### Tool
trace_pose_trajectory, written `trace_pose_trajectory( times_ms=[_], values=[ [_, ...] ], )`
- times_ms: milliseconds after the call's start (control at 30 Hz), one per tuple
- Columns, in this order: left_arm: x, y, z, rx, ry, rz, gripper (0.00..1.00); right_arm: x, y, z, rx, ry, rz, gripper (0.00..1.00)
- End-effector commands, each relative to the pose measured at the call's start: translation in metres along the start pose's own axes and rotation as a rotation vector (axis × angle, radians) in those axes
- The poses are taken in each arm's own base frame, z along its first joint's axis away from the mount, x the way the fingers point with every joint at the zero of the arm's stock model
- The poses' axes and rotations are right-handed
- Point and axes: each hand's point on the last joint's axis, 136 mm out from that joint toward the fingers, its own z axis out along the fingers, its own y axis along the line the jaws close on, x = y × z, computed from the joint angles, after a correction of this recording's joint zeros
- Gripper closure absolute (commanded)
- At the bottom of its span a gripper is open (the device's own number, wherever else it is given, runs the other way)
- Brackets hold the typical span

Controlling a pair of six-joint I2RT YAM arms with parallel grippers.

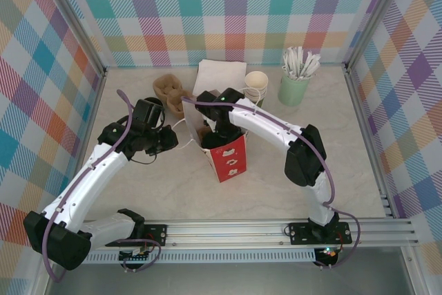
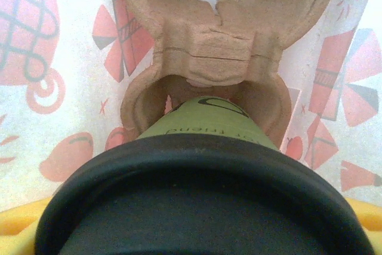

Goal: Pack the takeout coffee

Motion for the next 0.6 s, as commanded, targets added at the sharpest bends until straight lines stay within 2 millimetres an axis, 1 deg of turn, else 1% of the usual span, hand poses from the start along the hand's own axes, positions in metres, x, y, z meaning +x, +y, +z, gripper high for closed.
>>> trace_pose_trajectory(
  times_ms=[0, 167, 567],
  values=[
    [-0.001, 0.006, 0.001, -0.021, -0.003, -0.021, 0.84, 0.005, 0.006, -0.020, -0.031, -0.019, 0.001, 0.18],
    [-0.001, 0.006, 0.001, -0.019, -0.003, -0.021, 0.84, 0.005, 0.007, -0.019, -0.035, -0.020, 0.000, 0.18],
    [-0.001, 0.006, 0.001, -0.020, -0.001, -0.018, 0.84, -0.006, 0.010, -0.012, -0.047, -0.051, -0.010, 0.18]
  ],
)
